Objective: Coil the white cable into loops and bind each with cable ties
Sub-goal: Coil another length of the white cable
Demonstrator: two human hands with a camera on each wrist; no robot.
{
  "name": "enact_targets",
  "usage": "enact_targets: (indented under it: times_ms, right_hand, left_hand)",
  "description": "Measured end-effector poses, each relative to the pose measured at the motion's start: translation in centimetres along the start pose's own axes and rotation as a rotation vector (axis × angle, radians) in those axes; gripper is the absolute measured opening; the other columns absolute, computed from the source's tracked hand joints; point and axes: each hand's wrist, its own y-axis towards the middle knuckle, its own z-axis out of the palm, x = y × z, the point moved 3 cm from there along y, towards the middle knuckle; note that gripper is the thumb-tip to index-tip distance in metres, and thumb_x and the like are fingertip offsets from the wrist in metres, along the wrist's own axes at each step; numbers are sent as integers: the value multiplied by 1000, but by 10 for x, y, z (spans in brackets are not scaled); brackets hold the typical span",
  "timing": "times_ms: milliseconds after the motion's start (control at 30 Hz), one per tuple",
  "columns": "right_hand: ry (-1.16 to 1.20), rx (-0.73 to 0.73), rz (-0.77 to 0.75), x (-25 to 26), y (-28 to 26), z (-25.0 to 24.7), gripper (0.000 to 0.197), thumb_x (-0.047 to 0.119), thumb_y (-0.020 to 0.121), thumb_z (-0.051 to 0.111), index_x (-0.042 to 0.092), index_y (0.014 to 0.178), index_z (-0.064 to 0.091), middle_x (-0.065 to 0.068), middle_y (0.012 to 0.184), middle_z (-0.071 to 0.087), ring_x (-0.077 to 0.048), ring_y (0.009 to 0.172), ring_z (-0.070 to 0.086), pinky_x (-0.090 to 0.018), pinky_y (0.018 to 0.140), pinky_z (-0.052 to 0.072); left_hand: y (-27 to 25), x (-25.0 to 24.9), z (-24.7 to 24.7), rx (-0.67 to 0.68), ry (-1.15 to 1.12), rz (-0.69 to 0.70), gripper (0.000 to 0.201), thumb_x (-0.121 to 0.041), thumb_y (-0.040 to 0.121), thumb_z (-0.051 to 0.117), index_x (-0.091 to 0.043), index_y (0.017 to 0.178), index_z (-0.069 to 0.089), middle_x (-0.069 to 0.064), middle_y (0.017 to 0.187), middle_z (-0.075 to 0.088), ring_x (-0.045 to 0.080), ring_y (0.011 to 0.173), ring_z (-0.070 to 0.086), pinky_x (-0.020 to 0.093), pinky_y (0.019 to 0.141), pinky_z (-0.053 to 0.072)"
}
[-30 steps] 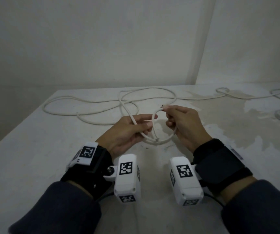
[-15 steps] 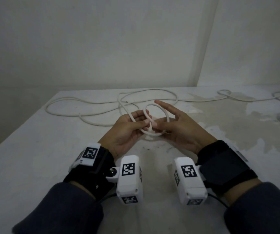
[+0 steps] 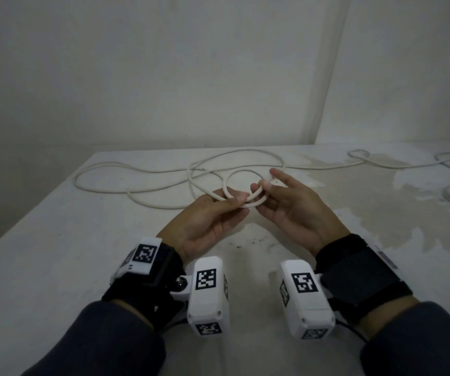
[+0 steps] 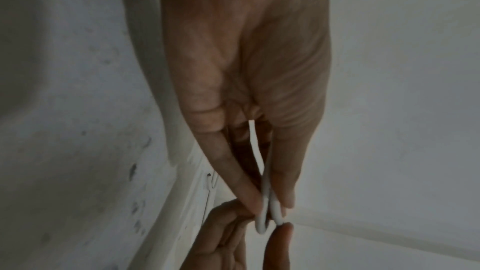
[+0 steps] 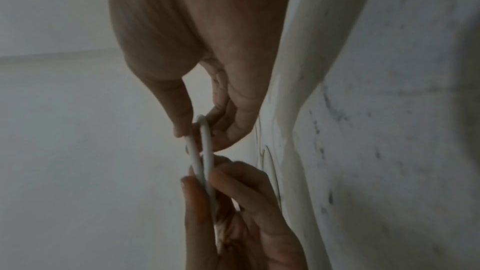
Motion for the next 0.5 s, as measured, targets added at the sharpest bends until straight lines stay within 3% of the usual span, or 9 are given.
enact_targets:
  times_ms: [67,133,233,333,400,500]
  right_hand:
    - [-13,57,39,-4,-2,5,30,10,80,62,10,110,57,-3,80,71,-13,77,71,-26,73,58]
    - [-84,74,67,-8,-4,10,16,17,90,55,11,102,63,0,81,71,-11,77,71,-26,76,54]
    - [-104,26,31,-9,-1,10,20,19,99,47,9,104,63,1,74,66,-11,76,71,-28,81,51]
    - [-97,-37,-15,-9,2,8,23,18,101,43,5,107,62,2,60,54,-10,61,64,-27,74,53]
    - [-134,-44,-22,-11,3,7,25,16,101,43,1,113,59,2,57,42,-8,48,48,-25,65,52]
    - [-305,-36,-43,-10,3,10,22,14,101,43,1,110,59,2,57,30,-6,43,31,-20,50,42]
  left_hand:
    - [-1,0,1,33,-11,9,31,-4,76,61,6,105,62,7,101,71,11,91,69,17,75,55]
    - [-3,0,2,37,-9,19,28,-2,74,62,4,101,63,8,100,71,12,92,69,18,76,56]
    - [-1,2,0,-18,-1,9,26,-3,83,60,4,108,64,11,107,70,13,93,69,19,77,56]
    - [3,0,-8,-185,-110,15,29,-12,95,53,8,116,58,21,115,66,24,98,67,30,83,57]
    - [4,-4,-14,-289,-167,88,30,-8,98,46,13,120,48,29,123,59,30,103,64,37,87,56]
    - [2,-5,-9,-277,-49,136,25,0,99,40,5,124,43,26,105,64,26,84,69,34,72,60]
